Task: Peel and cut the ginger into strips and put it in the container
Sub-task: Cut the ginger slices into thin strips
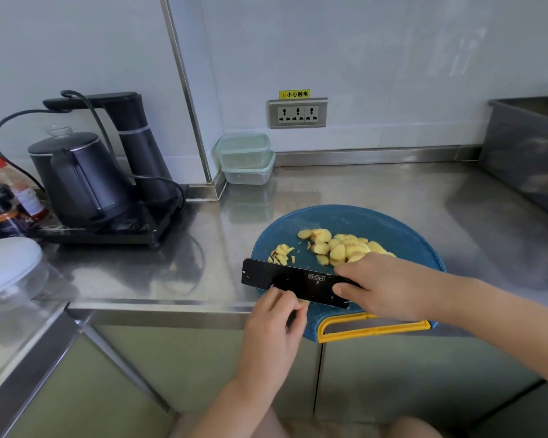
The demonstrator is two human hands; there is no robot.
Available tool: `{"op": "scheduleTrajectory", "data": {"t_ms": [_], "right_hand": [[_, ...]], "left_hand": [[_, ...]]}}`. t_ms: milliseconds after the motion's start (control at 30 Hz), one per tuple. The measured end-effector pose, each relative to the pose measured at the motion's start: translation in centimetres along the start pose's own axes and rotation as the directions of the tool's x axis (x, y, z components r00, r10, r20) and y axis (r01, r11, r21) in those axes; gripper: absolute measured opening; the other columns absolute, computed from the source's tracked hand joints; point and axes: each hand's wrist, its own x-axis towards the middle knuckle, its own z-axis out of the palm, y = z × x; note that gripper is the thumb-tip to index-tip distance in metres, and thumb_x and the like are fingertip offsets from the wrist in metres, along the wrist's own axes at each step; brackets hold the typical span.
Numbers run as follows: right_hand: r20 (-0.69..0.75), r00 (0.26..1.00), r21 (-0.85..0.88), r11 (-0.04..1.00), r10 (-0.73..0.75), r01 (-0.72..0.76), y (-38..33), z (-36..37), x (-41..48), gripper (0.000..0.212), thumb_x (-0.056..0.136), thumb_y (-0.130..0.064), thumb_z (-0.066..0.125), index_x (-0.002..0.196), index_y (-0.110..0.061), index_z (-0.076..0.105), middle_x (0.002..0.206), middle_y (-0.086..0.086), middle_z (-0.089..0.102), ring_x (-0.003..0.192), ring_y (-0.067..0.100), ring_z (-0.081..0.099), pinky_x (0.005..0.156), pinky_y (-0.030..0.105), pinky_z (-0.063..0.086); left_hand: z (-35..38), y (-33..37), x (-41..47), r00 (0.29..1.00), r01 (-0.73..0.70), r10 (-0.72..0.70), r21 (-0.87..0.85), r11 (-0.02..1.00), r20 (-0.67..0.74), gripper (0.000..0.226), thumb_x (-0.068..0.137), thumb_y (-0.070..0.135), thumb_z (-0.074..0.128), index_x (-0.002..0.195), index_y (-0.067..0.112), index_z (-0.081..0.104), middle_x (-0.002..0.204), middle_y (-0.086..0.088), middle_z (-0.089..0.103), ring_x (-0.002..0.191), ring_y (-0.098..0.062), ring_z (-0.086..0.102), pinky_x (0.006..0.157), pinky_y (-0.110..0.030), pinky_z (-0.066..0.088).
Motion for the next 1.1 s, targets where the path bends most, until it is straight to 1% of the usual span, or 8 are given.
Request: {"op": "scheduleTrajectory", "data": {"t_ms": [133, 233, 333, 533, 700, 833, 1000, 1100], "right_hand": [[-0.010, 1.000, -0.001, 1.000, -0.010, 0.010, -0.14, 0.11, -0.26, 0.031, 0.101, -0.039, 0.036, 0.090, -0.018, 0.056, 0.073, -0.005, 0.053, 0.065, 0.009, 0.048, 0.059, 0.025, 0.039], [-0.008, 1.000, -0.027, 1.000, -0.013, 0.013, -0.23, 0.07, -0.14, 0.031, 0.102, -0.039, 0.035, 0.095, -0.017, 0.057, 0.075, -0.004, 0.054, 0.067, 0.009, 0.050, 0.062, 0.027, 0.042], [-0.014, 1.000, -0.052, 0.998, -0.026, 0.025, -0.29, 0.12, -0.09, 0.030, 0.102, -0.039, 0.035, 0.093, -0.019, 0.055, 0.073, -0.006, 0.053, 0.066, 0.009, 0.050, 0.062, 0.026, 0.042], [-0.021, 0.999, -0.067, 0.997, -0.039, 0.038, -0.36, 0.09, -0.04, 0.031, 0.101, -0.038, 0.035, 0.091, -0.018, 0.055, 0.076, -0.002, 0.057, 0.069, 0.013, 0.054, 0.063, 0.031, 0.045], [-0.015, 0.999, -0.068, 0.997, -0.042, 0.040, -0.47, 0.15, 0.01, 0.029, 0.102, -0.038, 0.035, 0.090, -0.019, 0.054, 0.075, -0.003, 0.055, 0.068, 0.011, 0.052, 0.063, 0.030, 0.045], [-0.008, 0.999, -0.036, 0.999, -0.032, 0.031, -0.46, 0.19, 0.16, 0.029, 0.102, -0.037, 0.036, 0.087, -0.019, 0.053, 0.075, -0.002, 0.056, 0.068, 0.012, 0.053, 0.061, 0.027, 0.044], [0.006, 1.000, -0.029, 0.999, -0.028, 0.028, -0.46, 0.14, 0.25, 0.031, 0.102, -0.037, 0.035, 0.090, -0.016, 0.055, 0.076, -0.001, 0.056, 0.067, 0.011, 0.051, 0.058, 0.023, 0.039], [0.014, 0.999, -0.040, 0.999, -0.031, 0.031, -0.62, 0.09, 0.20, 0.030, 0.102, -0.037, 0.035, 0.088, -0.018, 0.053, 0.076, -0.001, 0.056, 0.067, 0.011, 0.051, 0.059, 0.024, 0.040]], "left_hand": [[-0.10, -0.04, -0.01, 1.000, -0.002, 0.002, 0.007, 1.000, 0.008, 0.019, 0.081, 0.006, 0.071, 0.074, 0.013, 0.054, 0.076, 0.007, 0.049, 0.065, -0.009, 0.049, 0.052, -0.023, 0.043], [-0.19, 0.03, 0.06, 1.000, -0.012, 0.012, 0.007, 1.000, 0.001, 0.017, 0.080, 0.007, 0.071, 0.074, 0.013, 0.055, 0.075, 0.007, 0.050, 0.064, -0.007, 0.049, 0.051, -0.021, 0.043], [-0.22, 0.12, 0.11, 1.000, -0.006, 0.006, 0.004, 1.000, -0.002, 0.019, 0.078, 0.006, 0.072, 0.073, 0.013, 0.055, 0.074, 0.008, 0.050, 0.064, -0.006, 0.048, 0.051, -0.020, 0.043], [-0.43, 0.32, 0.41, 1.000, 0.011, -0.011, -0.025, 1.000, 0.012, 0.026, 0.077, 0.005, 0.073, 0.071, 0.017, 0.051, 0.073, 0.015, 0.043, 0.064, -0.003, 0.043, 0.053, -0.009, 0.037], [-0.43, 0.25, 0.51, 0.999, 0.030, -0.029, -0.033, 0.999, 0.015, 0.028, 0.077, 0.005, 0.074, 0.070, 0.018, 0.050, 0.072, 0.015, 0.042, 0.062, -0.004, 0.043, 0.051, -0.012, 0.037], [-0.54, 0.25, 0.53, 0.999, 0.045, -0.043, -0.044, 0.998, 0.032, 0.027, 0.078, 0.005, 0.074, 0.069, 0.017, 0.050, 0.070, 0.014, 0.043, 0.062, -0.008, 0.044, 0.050, -0.014, 0.038], [-0.61, 0.22, 0.57, 0.998, 0.058, -0.056, -0.047, 0.997, 0.035, 0.029, 0.078, 0.005, 0.074, 0.068, 0.017, 0.049, 0.068, 0.012, 0.045, 0.059, -0.009, 0.045, 0.049, -0.021, 0.041], [-0.70, 0.30, 0.64, 0.998, 0.050, -0.047, -0.054, 0.997, 0.044, 0.029, 0.077, 0.006, 0.074, 0.068, 0.017, 0.050, 0.068, 0.014, 0.043, 0.060, -0.006, 0.044, 0.049, -0.018, 0.040]]}}
